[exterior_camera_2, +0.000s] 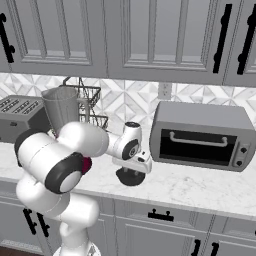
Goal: Close the lid blender by securely placing the lid on top.
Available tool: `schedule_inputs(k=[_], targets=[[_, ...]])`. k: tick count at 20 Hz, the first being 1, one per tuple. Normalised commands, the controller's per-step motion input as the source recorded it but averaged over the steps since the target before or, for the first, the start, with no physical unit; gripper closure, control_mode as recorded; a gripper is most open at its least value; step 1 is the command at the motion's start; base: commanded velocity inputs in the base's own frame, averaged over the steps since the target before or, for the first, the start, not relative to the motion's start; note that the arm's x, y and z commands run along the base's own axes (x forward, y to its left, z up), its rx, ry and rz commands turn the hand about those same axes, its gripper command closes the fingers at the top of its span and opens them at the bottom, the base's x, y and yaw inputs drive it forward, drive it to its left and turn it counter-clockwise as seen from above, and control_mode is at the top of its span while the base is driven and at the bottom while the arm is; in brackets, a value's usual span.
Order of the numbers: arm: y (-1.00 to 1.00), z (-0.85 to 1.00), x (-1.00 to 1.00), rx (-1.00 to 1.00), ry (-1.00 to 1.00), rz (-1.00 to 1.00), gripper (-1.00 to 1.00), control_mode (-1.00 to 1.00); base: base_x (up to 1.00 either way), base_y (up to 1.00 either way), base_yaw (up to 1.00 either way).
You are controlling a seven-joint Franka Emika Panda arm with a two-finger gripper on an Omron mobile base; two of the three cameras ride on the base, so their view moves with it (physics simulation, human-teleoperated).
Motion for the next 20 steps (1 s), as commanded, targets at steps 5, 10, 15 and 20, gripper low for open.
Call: schedule_inputs(k=[5,10,15,20], targets=[[0.00,0.04,-0.42,0.00,-0.06,0.03,1.00,-1.00,0.00,0.00,0.00],[0.05,0.87,-0.59,0.05,-0.24,0.00,1.00,-1.00,0.00,0.00,0.00],[0.06,1.00,-0.54,0.06,-0.40,0.00,1.00,-1.00,0.00,0.00,0.00],[0.08,1.00,-0.36,0.01,-0.38,0.00,1.00,-1.00,0.00,0.00,0.00]])
